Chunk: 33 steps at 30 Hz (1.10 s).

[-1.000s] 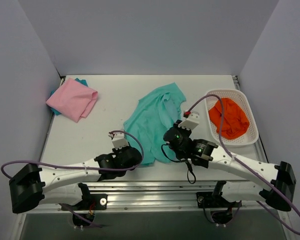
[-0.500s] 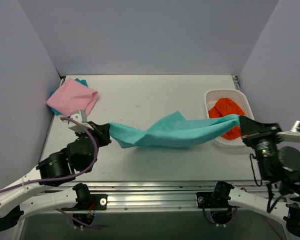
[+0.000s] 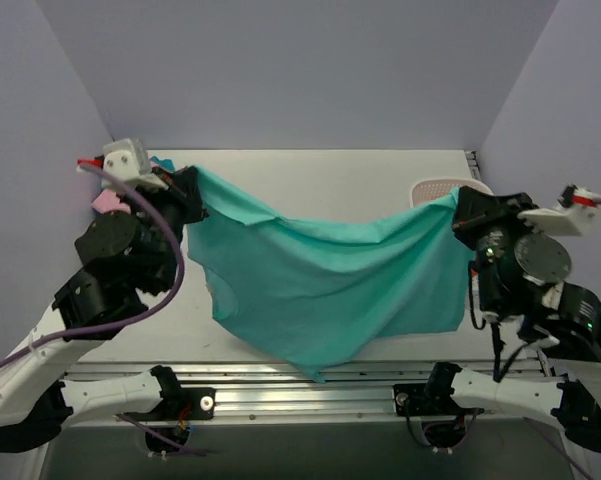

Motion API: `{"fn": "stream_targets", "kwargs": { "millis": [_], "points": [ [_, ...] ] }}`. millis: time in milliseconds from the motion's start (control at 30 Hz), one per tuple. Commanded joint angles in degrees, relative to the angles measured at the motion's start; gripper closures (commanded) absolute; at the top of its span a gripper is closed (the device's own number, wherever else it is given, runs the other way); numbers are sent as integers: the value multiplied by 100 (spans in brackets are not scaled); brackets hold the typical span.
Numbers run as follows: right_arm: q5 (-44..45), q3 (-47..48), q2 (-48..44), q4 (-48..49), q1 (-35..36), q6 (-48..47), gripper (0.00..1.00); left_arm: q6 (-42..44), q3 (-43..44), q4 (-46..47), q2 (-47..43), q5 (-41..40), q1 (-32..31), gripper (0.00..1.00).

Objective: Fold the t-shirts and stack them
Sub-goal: Flatten the tshirt out

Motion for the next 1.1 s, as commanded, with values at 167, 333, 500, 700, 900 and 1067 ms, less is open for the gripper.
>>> {"fn": "stream_targets", "kwargs": {
  "millis": [167,333,500,700,900,1067],
  "points": [
    [-314,507,2401,1104,-1687,-760,100,-547,1018,-517,2055,3417,3214,98],
    [-2893,-47,4089,1876,-3865,-206,100,-804,981,213,4044,4964,4445,98],
    [-3448,1426,7058,1676,-4561,49,95,-751,3349,-461,7008,5818,4868,95],
    [-3466,4389,9356,656,-4711,50,0,-848,9549,-2213,10809,6495,5097,15],
    [-3360,3753,8497,1278,-4624,-187,0,-866,5781,259,8386,6015,5106,6],
    [-3000,2513,6969,1796,-4299,-363,0,-655,6038,-1068,7473,5285,5010,6]
  ]
}}
